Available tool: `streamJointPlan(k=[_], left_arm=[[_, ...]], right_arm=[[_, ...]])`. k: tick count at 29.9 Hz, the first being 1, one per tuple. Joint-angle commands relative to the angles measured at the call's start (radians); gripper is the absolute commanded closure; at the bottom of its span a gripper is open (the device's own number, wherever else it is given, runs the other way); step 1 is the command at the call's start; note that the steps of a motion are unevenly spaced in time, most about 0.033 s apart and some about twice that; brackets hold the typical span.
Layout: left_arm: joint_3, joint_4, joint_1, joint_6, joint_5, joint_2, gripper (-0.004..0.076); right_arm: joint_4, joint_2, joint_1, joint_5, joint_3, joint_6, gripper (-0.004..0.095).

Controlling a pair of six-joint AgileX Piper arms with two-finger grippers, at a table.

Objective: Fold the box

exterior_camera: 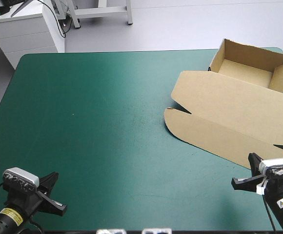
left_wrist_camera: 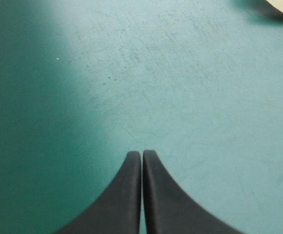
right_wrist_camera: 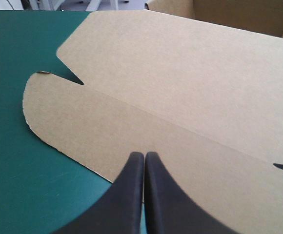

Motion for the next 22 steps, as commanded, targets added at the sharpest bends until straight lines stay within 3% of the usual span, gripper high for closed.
streamJointPlan(k=[1,4,9,22], left_arm=[[-0.025,0.006,-0.006,-0.005,-0.068,0.011,0.0731],[-0.025,0.006,-0.006,-0.005,-0.068,0.011,0.0731],[-0.025,0.006,-0.006,-0.005,-0.068,0.011,0.0731],[-0.025,0.006,-0.006,-0.005,-0.068,0.011,0.0731]], right_arm=[[-0.071,-0.015,-0.001,-0.007,-0.028,0.096,0.0907],[-0.071,-0.016,-0.001,0.015,-0.033,0.094,0.0907],[-0.094,-0.016,-0.001,0.178,-0.063,0.091,0.0907],[-0.093,-0.017,0.023,0.189,-0.067,0.091,0.0908]])
